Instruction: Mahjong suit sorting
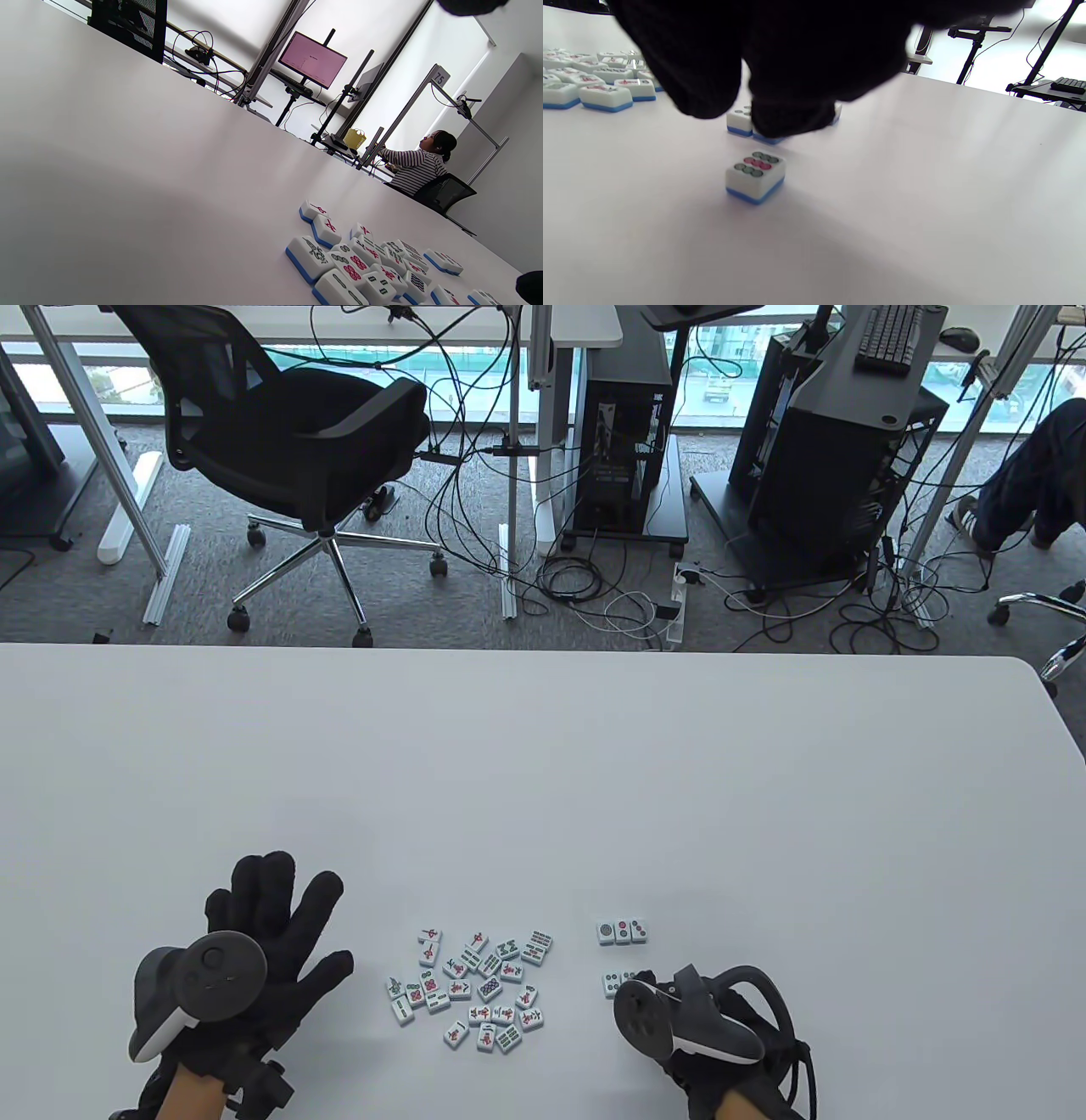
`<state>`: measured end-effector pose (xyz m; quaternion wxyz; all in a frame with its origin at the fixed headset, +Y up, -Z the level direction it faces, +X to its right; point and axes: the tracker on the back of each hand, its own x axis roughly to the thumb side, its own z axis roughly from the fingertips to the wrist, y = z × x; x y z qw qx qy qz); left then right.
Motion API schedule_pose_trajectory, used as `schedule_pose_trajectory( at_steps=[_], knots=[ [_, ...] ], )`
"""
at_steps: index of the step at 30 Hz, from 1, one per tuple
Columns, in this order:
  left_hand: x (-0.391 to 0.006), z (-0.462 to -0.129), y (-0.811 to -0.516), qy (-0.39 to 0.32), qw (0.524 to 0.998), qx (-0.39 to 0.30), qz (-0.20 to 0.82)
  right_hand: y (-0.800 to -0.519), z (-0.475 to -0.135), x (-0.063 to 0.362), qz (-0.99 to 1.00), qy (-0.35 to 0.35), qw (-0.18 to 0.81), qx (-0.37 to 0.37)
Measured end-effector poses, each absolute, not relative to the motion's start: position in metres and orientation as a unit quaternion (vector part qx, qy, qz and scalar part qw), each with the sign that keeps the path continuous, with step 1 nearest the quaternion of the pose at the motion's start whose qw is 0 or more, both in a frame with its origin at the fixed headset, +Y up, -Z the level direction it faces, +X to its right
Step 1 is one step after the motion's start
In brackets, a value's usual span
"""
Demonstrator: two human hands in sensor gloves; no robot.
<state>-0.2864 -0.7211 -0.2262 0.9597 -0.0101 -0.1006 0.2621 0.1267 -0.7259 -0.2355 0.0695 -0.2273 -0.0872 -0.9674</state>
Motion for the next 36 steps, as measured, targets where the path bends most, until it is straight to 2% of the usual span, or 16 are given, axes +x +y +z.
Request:
schedule_pose_trajectory(
  at_steps=[5, 10, 16, 21, 27, 36],
  knots=[
    [-0.287, -0.226, -0.72, -0.101, 0.959, -0.008, 0.265, -0.71, -0.249, 0.1, -0.969, -0.054, 0.033, -0.238],
    [-0.289, -0.226, -0.72, -0.101, 0.958, -0.004, 0.269, -0.707, -0.259, 0.054, -0.957, -0.035, 0.021, -0.287],
    [-0.29, -0.225, -0.719, -0.102, 0.957, -0.001, 0.272, -0.719, -0.258, -0.013, -0.936, -0.028, 0.019, -0.35],
    [-0.29, -0.225, -0.719, -0.103, 0.956, 0.002, 0.275, -0.732, -0.256, -0.059, -0.914, 0.001, 0.07, -0.399],
    [-0.292, -0.225, -0.718, -0.103, 0.954, 0.006, 0.283, -0.743, -0.254, -0.097, -0.897, -0.039, 0.097, -0.43],
    [-0.294, -0.225, -0.718, -0.104, 0.952, 0.008, 0.287, -0.752, -0.257, -0.111, -0.897, -0.087, 0.149, -0.408]
  ],
)
